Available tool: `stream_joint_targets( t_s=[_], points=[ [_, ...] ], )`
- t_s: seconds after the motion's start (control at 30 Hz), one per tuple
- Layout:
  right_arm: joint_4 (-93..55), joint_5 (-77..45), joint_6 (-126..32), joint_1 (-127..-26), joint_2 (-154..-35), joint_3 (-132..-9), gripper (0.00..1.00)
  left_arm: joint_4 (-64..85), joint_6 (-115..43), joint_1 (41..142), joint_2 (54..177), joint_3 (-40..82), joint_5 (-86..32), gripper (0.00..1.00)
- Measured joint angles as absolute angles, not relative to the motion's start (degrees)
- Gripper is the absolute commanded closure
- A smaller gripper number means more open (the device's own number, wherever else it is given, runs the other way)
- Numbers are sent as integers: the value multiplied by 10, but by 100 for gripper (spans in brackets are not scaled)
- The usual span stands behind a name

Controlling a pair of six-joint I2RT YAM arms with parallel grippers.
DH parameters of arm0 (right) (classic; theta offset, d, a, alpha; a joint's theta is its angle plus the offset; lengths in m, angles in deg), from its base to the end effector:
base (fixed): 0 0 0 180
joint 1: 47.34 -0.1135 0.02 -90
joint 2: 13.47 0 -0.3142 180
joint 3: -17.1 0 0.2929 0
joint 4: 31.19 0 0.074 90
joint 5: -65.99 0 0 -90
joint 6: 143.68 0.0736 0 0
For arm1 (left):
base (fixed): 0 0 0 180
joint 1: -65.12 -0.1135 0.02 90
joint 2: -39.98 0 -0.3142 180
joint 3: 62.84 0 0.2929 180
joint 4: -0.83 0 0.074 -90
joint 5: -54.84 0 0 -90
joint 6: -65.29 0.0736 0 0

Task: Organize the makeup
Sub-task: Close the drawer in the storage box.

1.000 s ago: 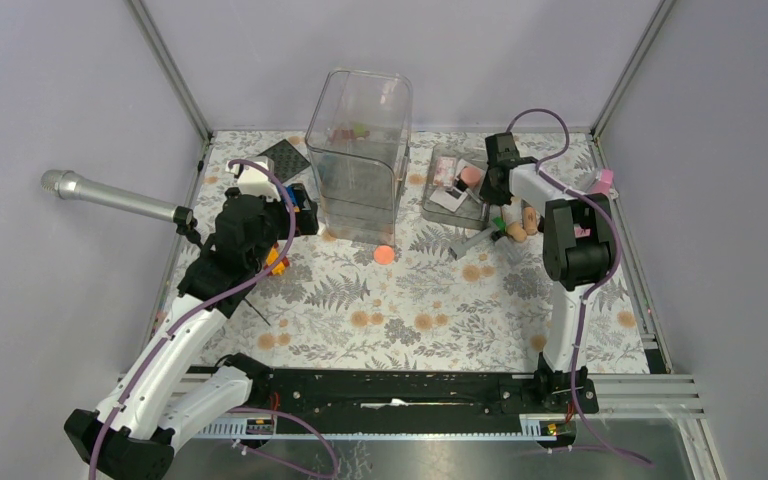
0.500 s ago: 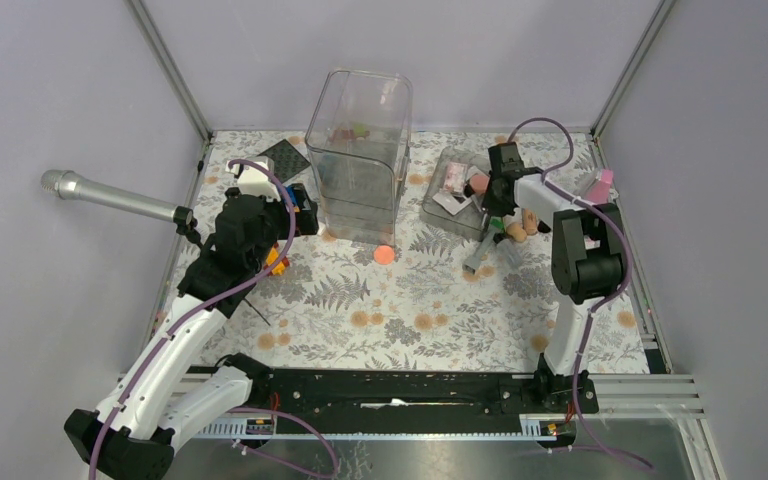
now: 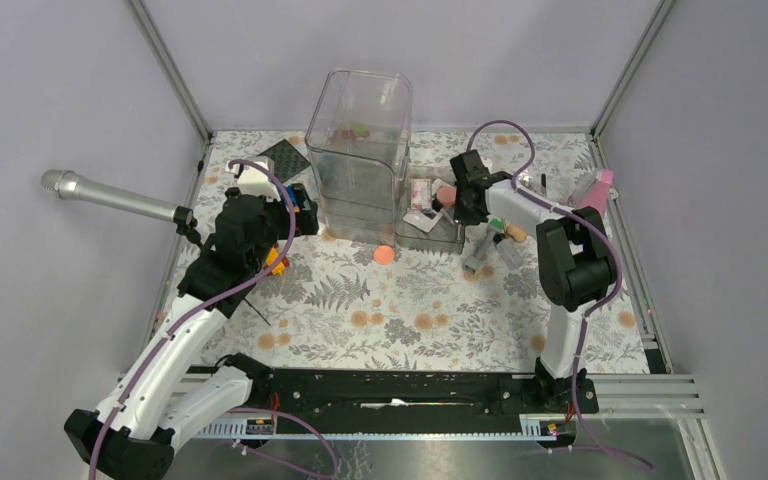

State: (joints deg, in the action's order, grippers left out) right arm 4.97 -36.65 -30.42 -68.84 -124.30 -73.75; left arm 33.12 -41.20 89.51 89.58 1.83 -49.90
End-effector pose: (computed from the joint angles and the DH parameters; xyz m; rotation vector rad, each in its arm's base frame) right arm 0.4602 0.1640 0.1860 0.1234 2.5127 0.0339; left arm 0.2244 -0.0812 0.3860 -0.0488 1.8682 -0.2533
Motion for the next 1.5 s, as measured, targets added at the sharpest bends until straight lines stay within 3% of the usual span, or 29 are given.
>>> stream_joint_targets(
  t_s=[1.2, 1.5],
  points=[
    [56, -370, -283, -717, -1306, -815, 100, 334, -412, 895, 899, 23, -482, 1],
    [56, -369, -284, -717, -1306, -815, 100, 364, -417, 907, 1019, 261, -463, 1]
  ],
)
